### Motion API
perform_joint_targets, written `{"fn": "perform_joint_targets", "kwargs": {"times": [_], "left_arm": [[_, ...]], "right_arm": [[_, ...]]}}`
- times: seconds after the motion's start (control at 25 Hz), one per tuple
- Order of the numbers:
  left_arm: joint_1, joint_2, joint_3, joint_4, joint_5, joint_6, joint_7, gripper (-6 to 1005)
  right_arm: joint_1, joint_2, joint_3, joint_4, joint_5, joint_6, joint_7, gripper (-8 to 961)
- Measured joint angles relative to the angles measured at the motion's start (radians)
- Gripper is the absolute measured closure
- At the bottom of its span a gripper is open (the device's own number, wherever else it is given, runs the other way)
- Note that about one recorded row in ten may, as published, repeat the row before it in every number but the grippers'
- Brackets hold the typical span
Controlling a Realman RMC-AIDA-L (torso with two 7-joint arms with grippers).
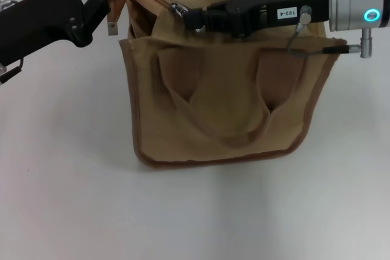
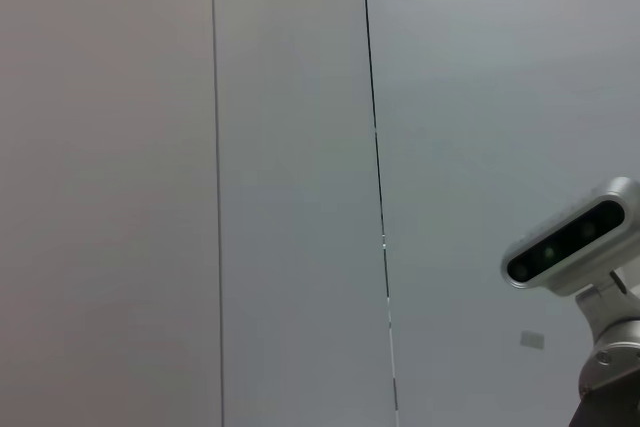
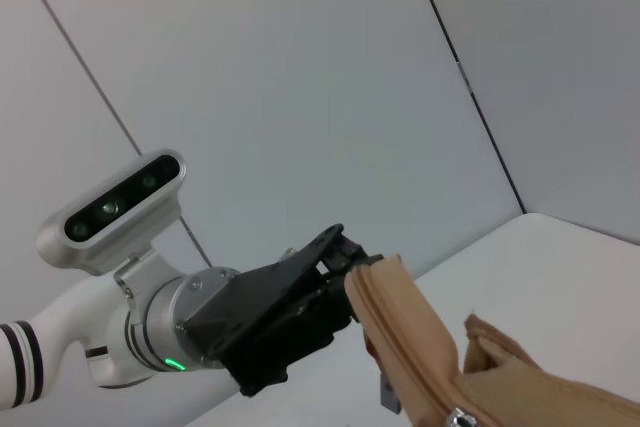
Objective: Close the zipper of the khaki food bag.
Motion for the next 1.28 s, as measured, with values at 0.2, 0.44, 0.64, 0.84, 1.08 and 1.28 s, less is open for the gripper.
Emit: {"fn": "perform_joint_targets", "kwargs": {"times": [0.2,0.44,0.64,0.84,1.08,1.28], "left_arm": [[0.001,0.0,0.0,0.0,-0.001,-0.009,0.0,976],[0.004,0.0,-0.001,0.0,-0.002,-0.023,0.001,976],[0.006,0.0,-0.002,0.0,-0.002,-0.034,0.002,976],[0.01,0.0,-0.009,0.0,-0.002,-0.04,0.002,976],[0.016,0.0,-0.012,0.0,-0.002,-0.05,0.002,976],[0.019,0.0,-0.021,0.0,-0.001,-0.057,0.0,976]], "right_arm": [[-0.019,0.0,0.006,-0.01,0.0,-0.001,0.0,943],[-0.057,0.0,0.026,-0.046,0.001,-0.003,0.004,941],[-0.085,-0.004,0.041,-0.059,0.001,-0.005,0.006,940],[-0.114,-0.009,0.069,-0.062,-0.002,-0.011,0.006,939],[-0.152,-0.012,0.127,-0.075,-0.005,-0.046,0.0,937],[-0.188,-0.016,0.166,-0.102,-0.006,-0.064,-0.001,935]]}}
